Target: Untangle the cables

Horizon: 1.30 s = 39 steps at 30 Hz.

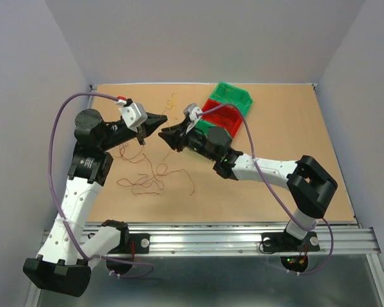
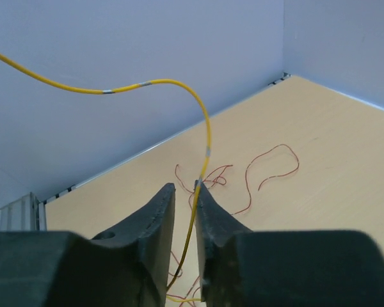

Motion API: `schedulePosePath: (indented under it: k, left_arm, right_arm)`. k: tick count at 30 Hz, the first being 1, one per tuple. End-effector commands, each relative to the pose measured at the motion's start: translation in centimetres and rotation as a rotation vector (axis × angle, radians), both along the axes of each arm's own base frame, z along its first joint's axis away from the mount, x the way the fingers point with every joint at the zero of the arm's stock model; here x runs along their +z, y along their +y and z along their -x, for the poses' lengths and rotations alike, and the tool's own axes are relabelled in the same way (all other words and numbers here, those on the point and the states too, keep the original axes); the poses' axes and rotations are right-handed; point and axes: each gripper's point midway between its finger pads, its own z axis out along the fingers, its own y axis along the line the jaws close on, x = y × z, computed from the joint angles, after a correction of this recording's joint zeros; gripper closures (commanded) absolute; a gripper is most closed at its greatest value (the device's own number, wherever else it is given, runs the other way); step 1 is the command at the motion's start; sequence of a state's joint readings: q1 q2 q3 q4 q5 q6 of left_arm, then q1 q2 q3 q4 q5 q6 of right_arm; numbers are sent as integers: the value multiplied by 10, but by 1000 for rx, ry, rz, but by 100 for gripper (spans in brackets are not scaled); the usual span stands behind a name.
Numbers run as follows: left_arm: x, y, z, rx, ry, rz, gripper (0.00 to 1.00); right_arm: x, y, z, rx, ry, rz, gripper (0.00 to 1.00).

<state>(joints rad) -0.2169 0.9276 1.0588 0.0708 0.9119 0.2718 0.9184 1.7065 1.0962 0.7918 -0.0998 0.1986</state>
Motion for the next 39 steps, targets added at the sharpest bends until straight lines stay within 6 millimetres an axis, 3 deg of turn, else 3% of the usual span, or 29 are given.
schedulePosePath:
  k: [1, 5, 11, 16, 18, 21, 22, 25, 26, 29, 30, 36, 39]
  left_arm:
    - [13, -1, 4, -8, -56, 12, 100]
    - [13, 0, 4, -3, -60, 13, 100]
    - [9, 6, -12, 71, -47, 11, 100]
    - [-22, 11, -57, 179, 24, -25, 100]
    - [-43, 11, -80, 210, 74, -48, 100]
    - [-60, 4, -94, 184, 128, -64, 100]
    - [-75, 0, -100, 163, 174, -77, 100]
    - [-89, -10, -102, 97, 240, -85, 100]
    - [-91, -12, -101, 83, 249, -86, 100]
    - [-97, -13, -99, 70, 271, -90, 100]
    - [-98, -14, -96, 52, 276, -90, 100]
    - [-95, -22, -81, -31, 286, -81, 100]
    - [-100, -27, -72, -93, 299, -85, 100]
  right_arm:
    - [5, -2, 5, 0, -7, 17, 80]
    - [1, 0, 6, 9, 6, 32, 100]
    - [3, -3, 17, 45, 5, 39, 99]
    - [12, -8, 51, 190, -28, 41, 99]
    - [22, -11, 71, 275, -64, 36, 99]
    - [46, -18, 84, 311, -145, 1, 99]
    - [55, -20, 83, 296, -173, -14, 99]
    - [83, -28, 73, 215, -230, -63, 99]
    - [97, -32, 70, 184, -253, -90, 99]
    - [116, -41, 68, 138, -290, -140, 99]
    - [122, -47, 59, 77, -282, -166, 100]
    - [140, -81, 12, -246, -258, -271, 100]
    - [142, -83, 0, -309, -278, -258, 99]
